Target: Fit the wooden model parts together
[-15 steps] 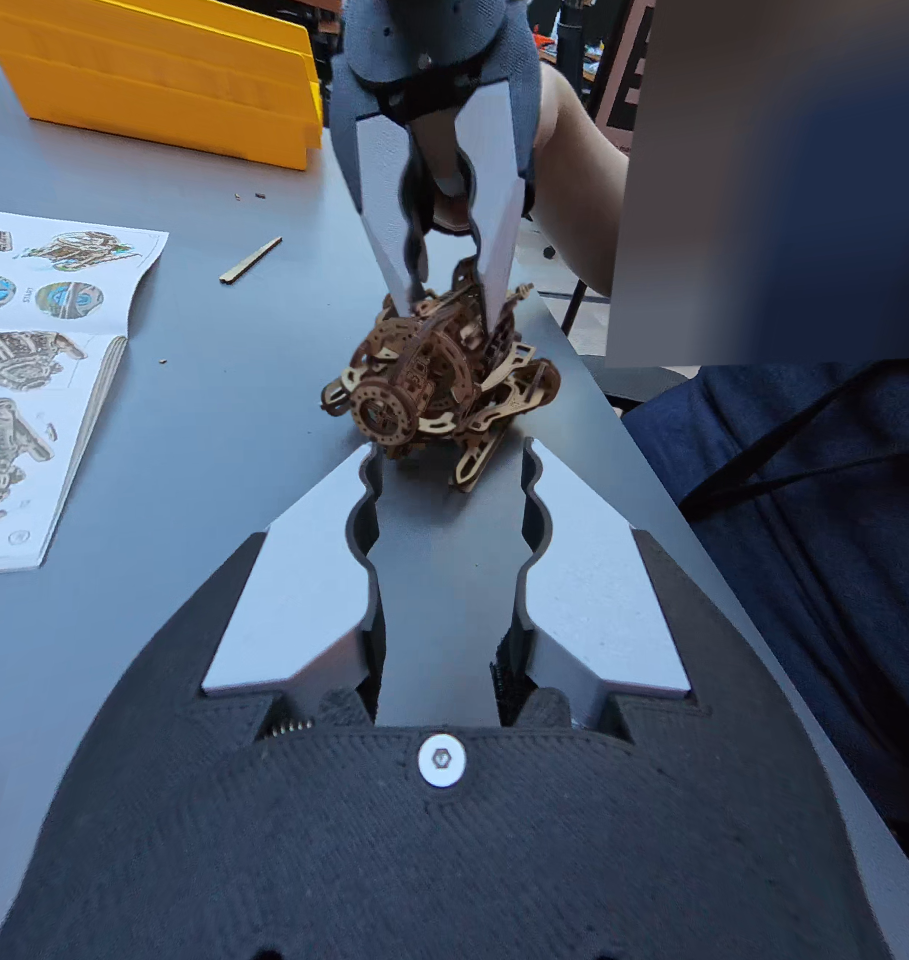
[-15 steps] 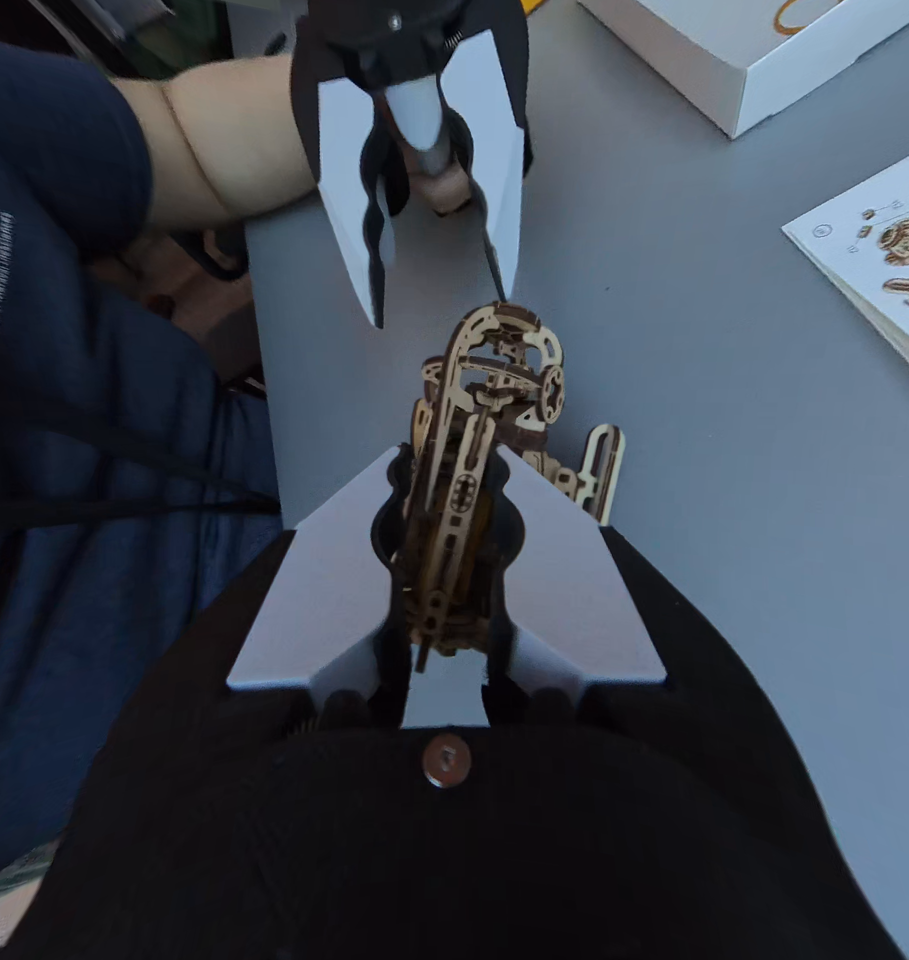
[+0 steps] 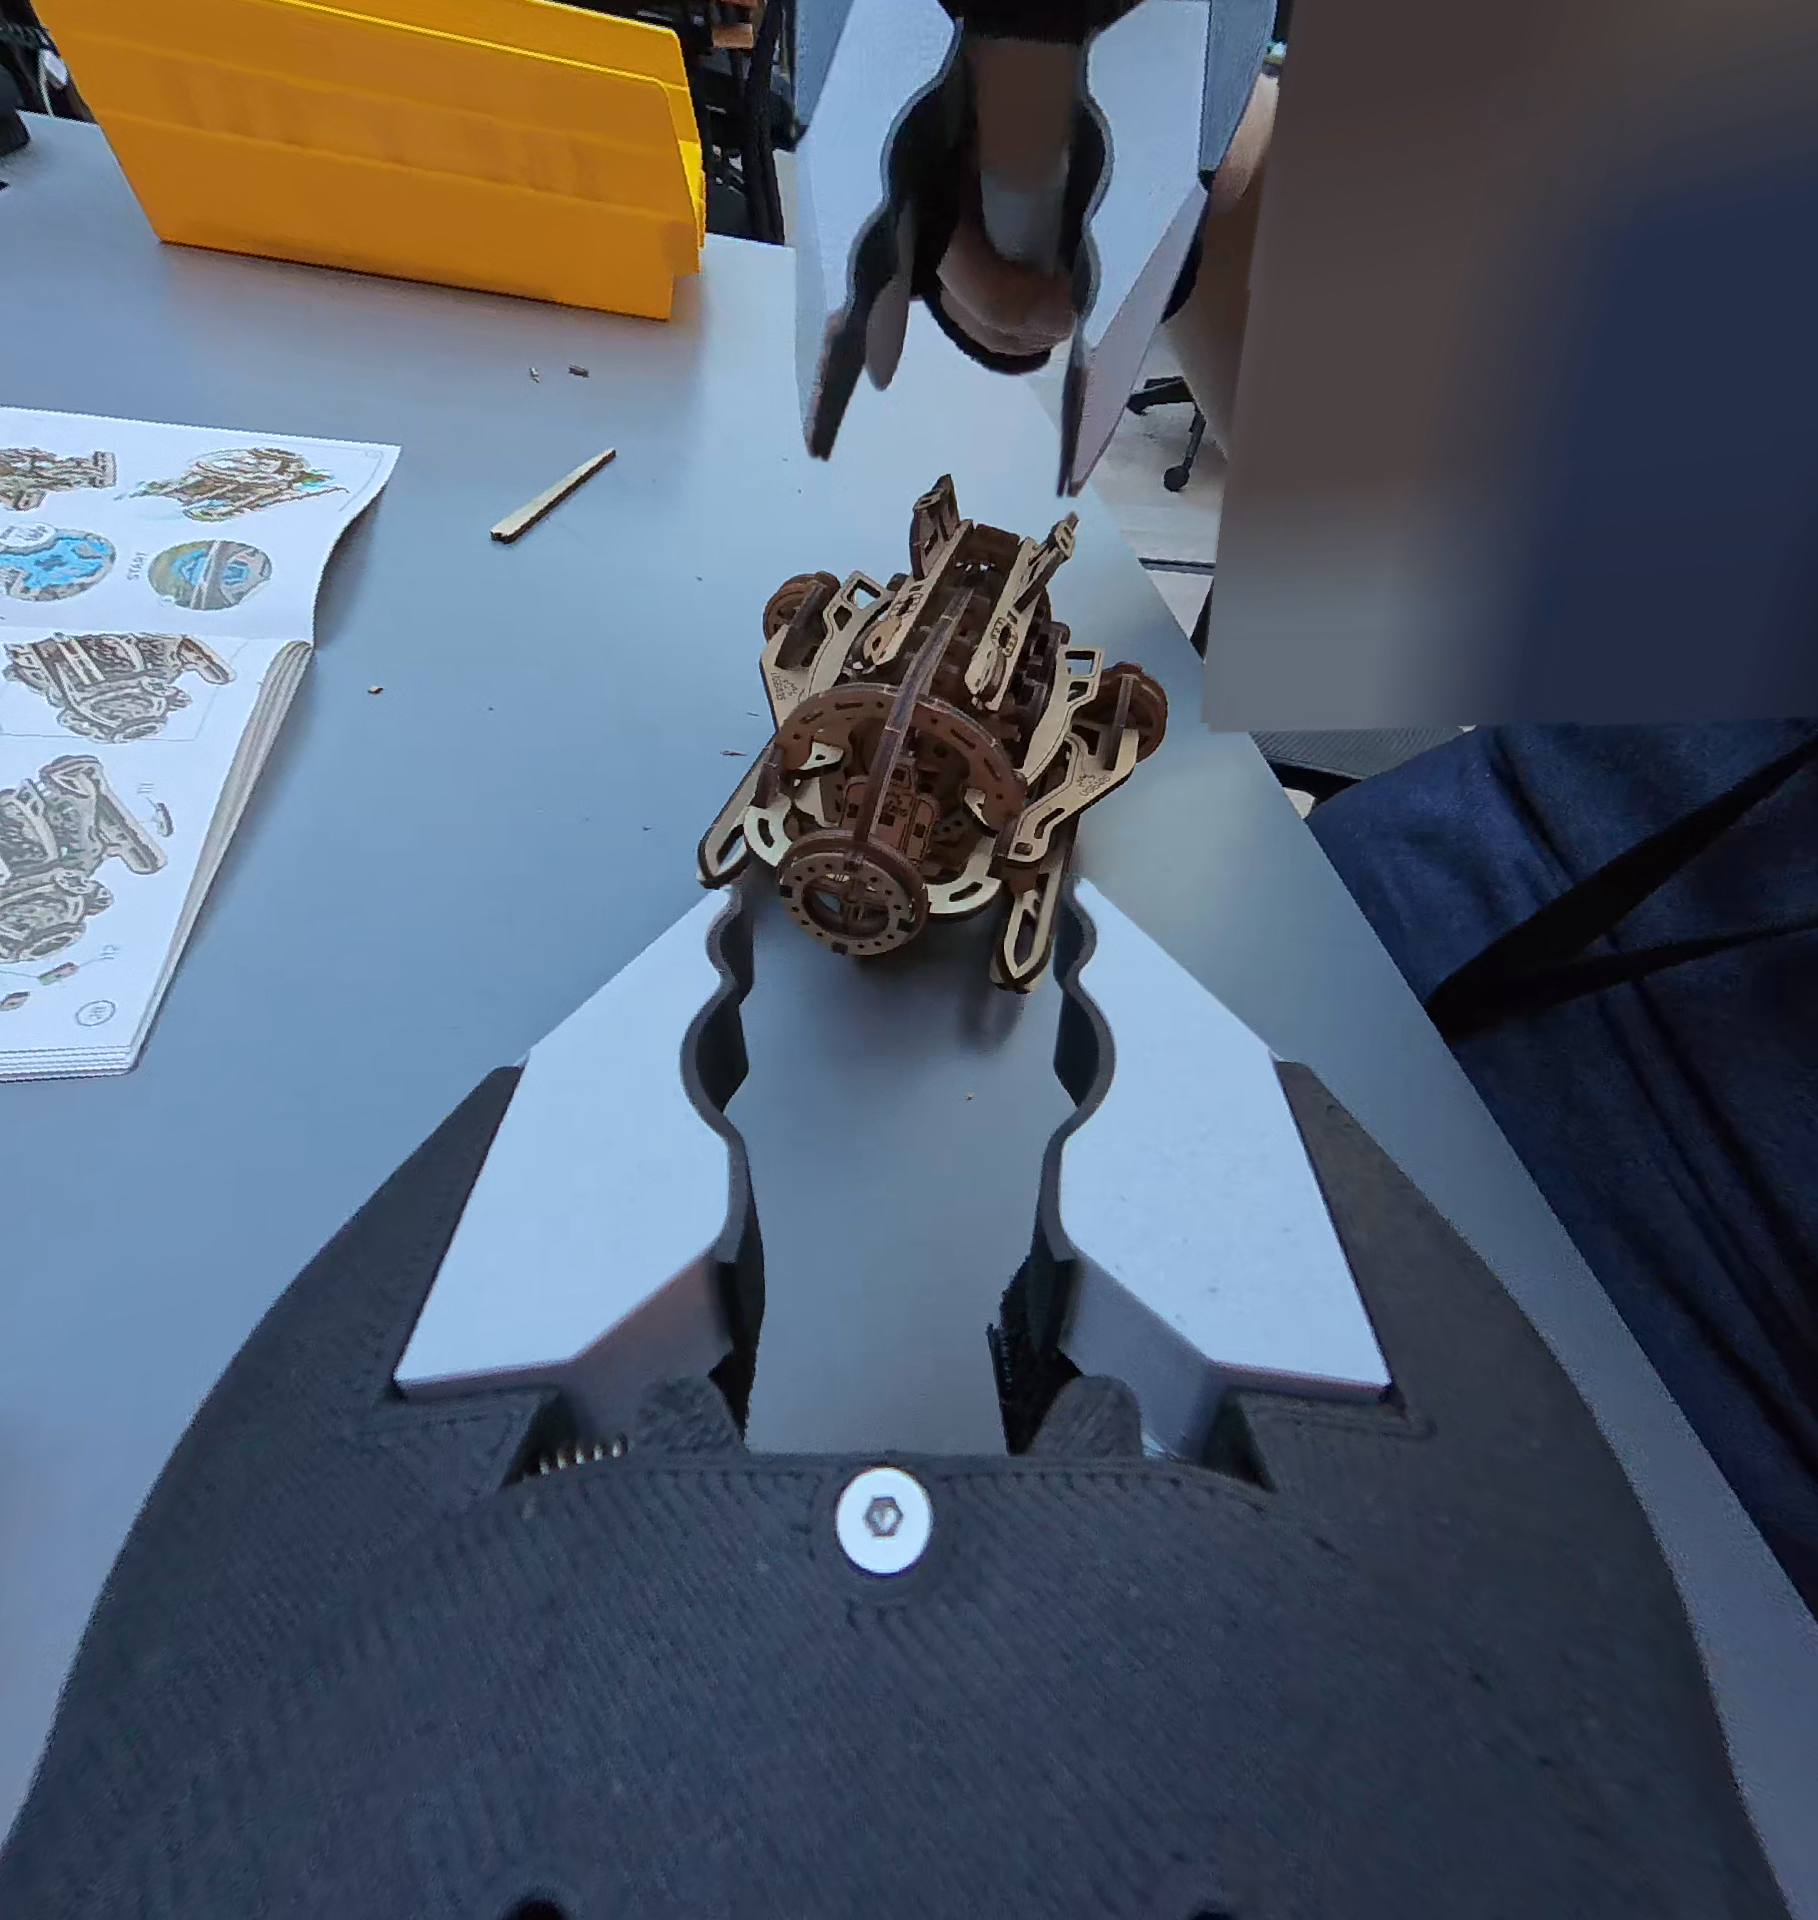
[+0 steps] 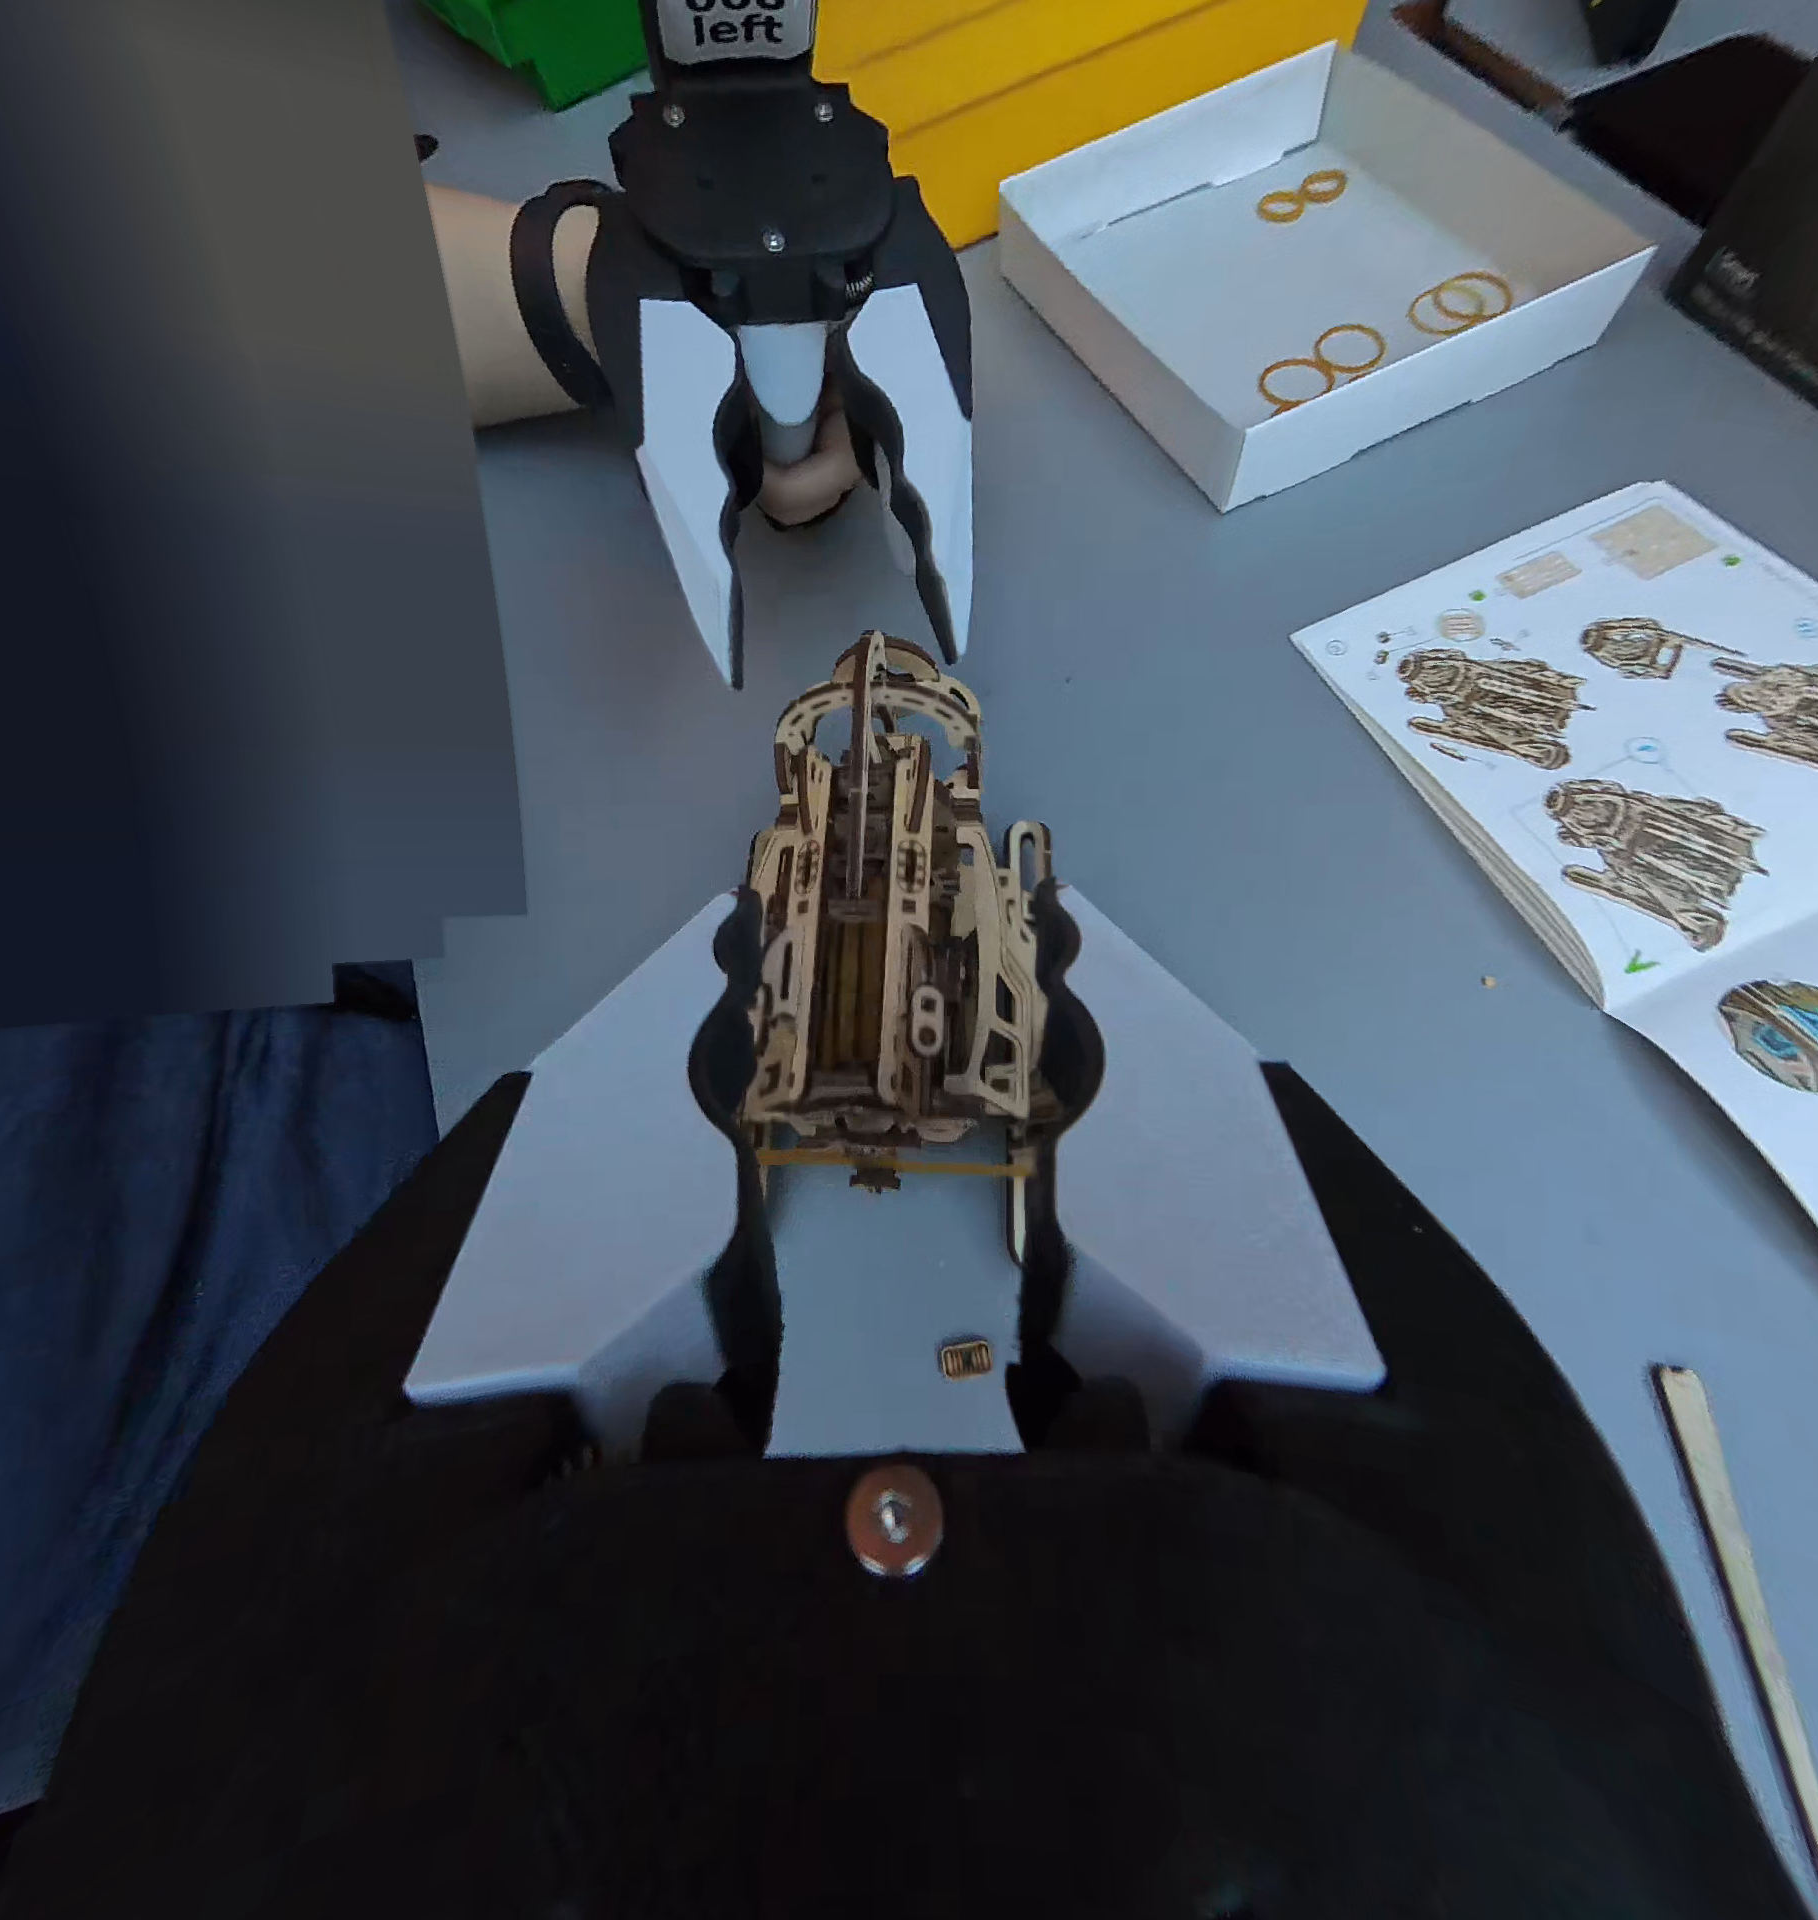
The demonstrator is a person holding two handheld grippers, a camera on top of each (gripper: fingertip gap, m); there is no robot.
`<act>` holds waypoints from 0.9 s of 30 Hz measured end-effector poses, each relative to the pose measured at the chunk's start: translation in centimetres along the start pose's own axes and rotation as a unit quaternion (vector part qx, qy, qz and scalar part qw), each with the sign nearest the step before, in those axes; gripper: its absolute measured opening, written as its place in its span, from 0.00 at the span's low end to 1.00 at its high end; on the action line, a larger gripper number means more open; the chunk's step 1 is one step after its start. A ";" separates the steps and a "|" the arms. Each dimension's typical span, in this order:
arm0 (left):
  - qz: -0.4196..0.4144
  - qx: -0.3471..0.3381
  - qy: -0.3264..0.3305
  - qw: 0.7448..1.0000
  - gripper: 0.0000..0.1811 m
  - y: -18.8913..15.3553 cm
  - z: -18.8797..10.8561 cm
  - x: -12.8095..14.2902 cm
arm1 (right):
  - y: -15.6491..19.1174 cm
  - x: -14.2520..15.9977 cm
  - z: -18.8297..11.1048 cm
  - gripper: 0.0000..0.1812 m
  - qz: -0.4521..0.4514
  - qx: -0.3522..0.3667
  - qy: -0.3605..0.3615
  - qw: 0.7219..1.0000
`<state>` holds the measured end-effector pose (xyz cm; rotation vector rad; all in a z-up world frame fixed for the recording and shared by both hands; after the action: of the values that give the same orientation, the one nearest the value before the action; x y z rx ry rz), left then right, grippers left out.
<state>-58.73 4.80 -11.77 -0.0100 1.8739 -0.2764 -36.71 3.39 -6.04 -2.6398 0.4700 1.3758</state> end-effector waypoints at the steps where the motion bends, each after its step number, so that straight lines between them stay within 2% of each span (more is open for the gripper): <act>1: 0.003 -0.004 0.000 1.000 0.31 0.1 0.0 0.0 | 0.1 0.6 -0.6 0.31 -0.001 0.007 -0.015 1.000; 6: 0.000 -0.008 0.003 1.000 0.31 0.5 0.1 0.1 | 0.3 3.9 -2.5 0.39 0.029 0.036 -0.075 0.996; 10: 0.002 -0.010 0.014 1.000 0.32 0.8 0.4 0.0 | -0.1 6.1 -2.4 0.42 0.079 0.041 -0.090 0.992; 15: 0.026 -0.018 0.042 0.999 0.31 0.9 1.0 0.2 | -0.1 7.0 -1.5 0.36 0.087 0.025 -0.073 0.993; 27: 0.036 -0.010 0.036 0.999 0.24 0.3 1.1 0.2 | -0.1 6.4 -0.2 0.25 0.073 0.006 -0.061 0.995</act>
<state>-57.77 4.85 -12.34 0.0549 1.9438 -0.2099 -33.06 2.02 -11.14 -2.5375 0.6651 1.5601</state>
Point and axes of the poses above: each gripper's, where its closed fingertips meet, z out along the fingers, x out of its underside, y = z × x across the jaws, the point moved 8 cm from there along -z, back along the fingers, and after that the axes turned 7 degrees about x, right-handed, at the moved point
